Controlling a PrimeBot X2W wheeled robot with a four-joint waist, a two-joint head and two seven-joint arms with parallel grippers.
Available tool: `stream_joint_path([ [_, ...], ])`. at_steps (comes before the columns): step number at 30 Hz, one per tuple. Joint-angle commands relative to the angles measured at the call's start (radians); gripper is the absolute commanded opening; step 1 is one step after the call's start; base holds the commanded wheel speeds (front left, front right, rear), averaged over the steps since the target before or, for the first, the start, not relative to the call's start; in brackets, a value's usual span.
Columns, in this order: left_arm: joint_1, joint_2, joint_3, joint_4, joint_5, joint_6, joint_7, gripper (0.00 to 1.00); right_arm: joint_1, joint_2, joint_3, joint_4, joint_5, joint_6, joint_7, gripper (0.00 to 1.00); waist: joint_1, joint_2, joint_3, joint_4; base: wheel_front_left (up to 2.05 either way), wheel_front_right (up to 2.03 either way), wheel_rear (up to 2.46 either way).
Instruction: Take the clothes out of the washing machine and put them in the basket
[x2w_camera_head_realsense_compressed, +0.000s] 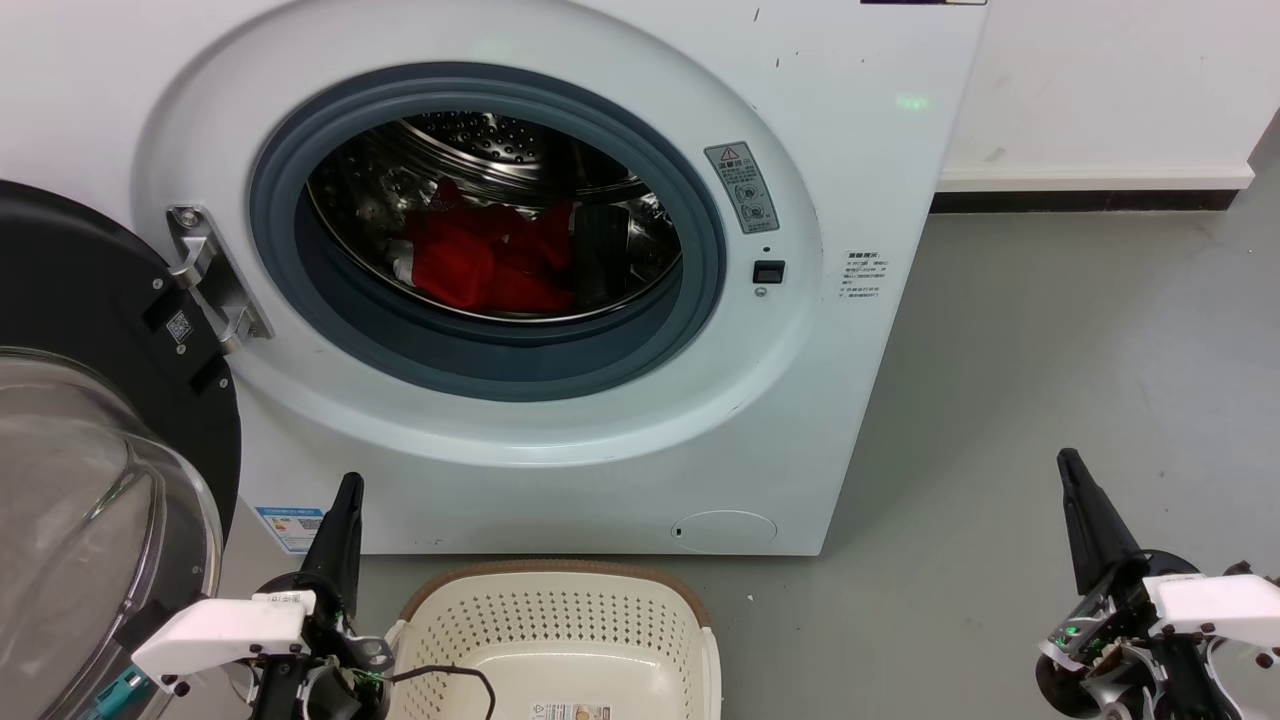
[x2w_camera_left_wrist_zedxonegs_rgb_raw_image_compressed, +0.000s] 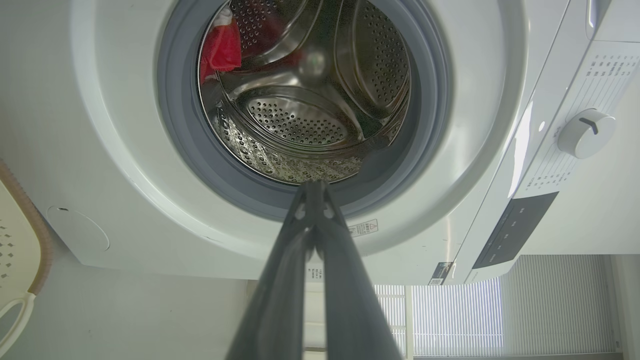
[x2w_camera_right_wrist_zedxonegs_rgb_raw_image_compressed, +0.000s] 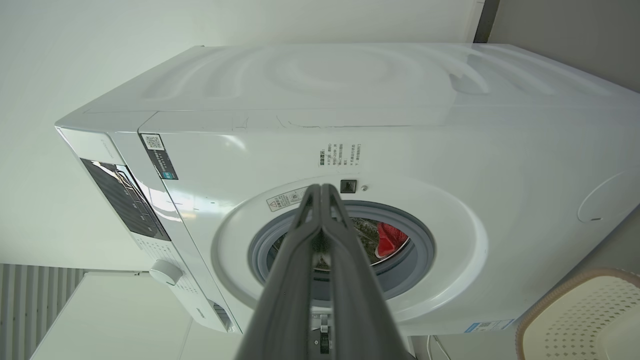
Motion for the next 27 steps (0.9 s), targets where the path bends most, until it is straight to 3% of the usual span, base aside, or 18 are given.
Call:
stream_joint_path([
  [1,-0.005,-0.002,0.002,-0.001,0.0,-0.002,0.001,0.0,-0.013,0.004,0.001,0.002,-0.004,0.0,0.0,0.0,0.0,-0.0001,0.0,0.0,0.0,0.0,0.0],
  [14,-0.005,-0.002,0.002,-0.001,0.0,-0.002,0.001,0.0,-0.013,0.004,0.001,0.002,-0.004,0.0,0.0,0.0,0.0,-0.0001,0.0,0.0,0.0,0.0,0.0],
  [15,0.0,0.0,0.0,0.001,0.0,0.0,0.0,1.0,0.0,0.0,0.0,0.001,0.0,0.0,0.0,1.0,0.0,-0.0001,0.0,0.0,0.0,0.0,0.0],
  [27,0.0,-0.001,-0.046,-0.016,0.044,0.0,-0.052,1.0,0.023,0.001,0.029,-0.023,-0.055,0.0,-0.051,1.0,0.0,-0.0001,0.001,-0.001,0.0,0.0,0.0],
])
